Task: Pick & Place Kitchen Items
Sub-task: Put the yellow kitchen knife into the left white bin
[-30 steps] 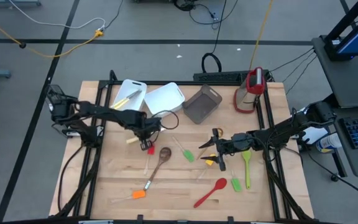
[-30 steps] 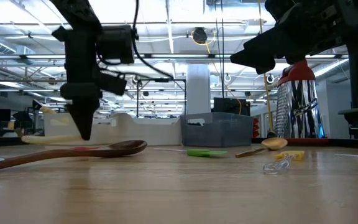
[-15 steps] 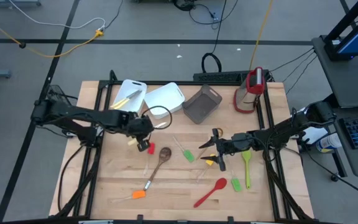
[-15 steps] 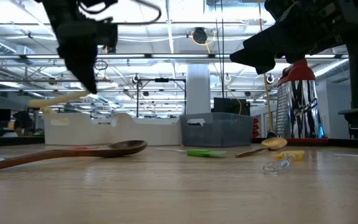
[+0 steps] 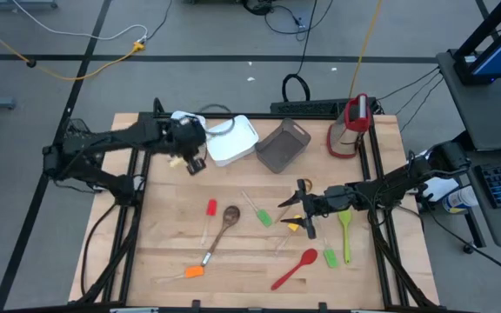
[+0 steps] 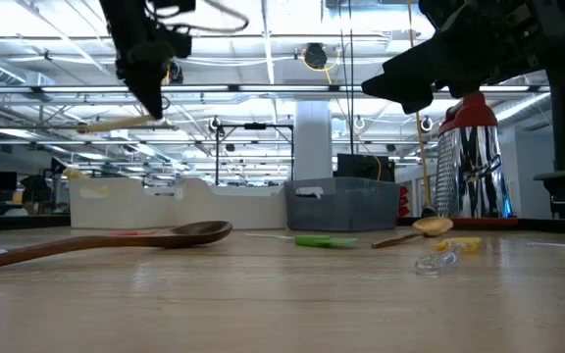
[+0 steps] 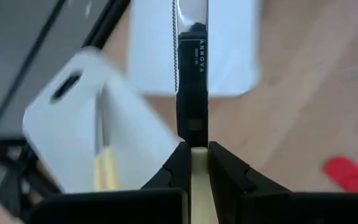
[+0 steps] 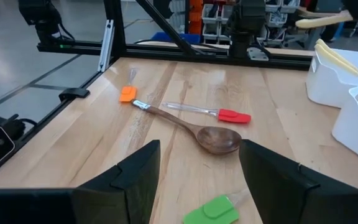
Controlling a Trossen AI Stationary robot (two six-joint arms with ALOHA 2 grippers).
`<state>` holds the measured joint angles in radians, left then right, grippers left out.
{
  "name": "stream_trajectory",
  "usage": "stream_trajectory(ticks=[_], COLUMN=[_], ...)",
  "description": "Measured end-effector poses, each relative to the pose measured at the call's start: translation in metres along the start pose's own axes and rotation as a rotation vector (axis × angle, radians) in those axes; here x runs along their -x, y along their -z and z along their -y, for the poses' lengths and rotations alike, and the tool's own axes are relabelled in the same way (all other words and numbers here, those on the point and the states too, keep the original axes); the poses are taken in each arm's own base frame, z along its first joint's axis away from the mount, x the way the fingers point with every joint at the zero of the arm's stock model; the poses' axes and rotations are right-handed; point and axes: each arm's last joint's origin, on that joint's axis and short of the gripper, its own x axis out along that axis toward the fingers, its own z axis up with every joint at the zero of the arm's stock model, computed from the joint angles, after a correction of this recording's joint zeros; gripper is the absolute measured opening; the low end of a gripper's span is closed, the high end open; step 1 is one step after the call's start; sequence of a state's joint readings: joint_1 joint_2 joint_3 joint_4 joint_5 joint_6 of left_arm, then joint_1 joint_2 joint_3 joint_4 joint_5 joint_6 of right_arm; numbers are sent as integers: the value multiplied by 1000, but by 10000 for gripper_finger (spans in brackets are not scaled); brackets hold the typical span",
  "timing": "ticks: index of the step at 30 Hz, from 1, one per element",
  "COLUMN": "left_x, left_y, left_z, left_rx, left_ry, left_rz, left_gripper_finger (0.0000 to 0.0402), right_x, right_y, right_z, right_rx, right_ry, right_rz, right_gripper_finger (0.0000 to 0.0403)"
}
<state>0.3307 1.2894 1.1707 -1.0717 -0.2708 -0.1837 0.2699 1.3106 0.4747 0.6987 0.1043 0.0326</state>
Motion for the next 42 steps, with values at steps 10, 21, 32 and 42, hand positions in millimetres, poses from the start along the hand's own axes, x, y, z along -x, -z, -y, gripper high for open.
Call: stream_trajectory(ticks=[10, 21, 32, 42], left_x=[-34, -97, -125, -134], left_y=[-5, -5, 0, -11], left_z=[-60, -72, -78, -83], left_rx=[213, 195, 154, 184], left_ry=[-47, -46, -93, -103], left_rz=[-158, -445, -590, -447], left_gripper_finger=[27, 28, 29, 98], right_x=[0, 0, 0, 0], right_y=[0, 0, 0, 0], right_z=[0, 0, 0, 0], right_rx=[18, 18, 19, 19], right_ry=[0, 0, 0, 0], right_rz=[1, 0, 0, 0], right_gripper_finger=[212, 212, 212, 212])
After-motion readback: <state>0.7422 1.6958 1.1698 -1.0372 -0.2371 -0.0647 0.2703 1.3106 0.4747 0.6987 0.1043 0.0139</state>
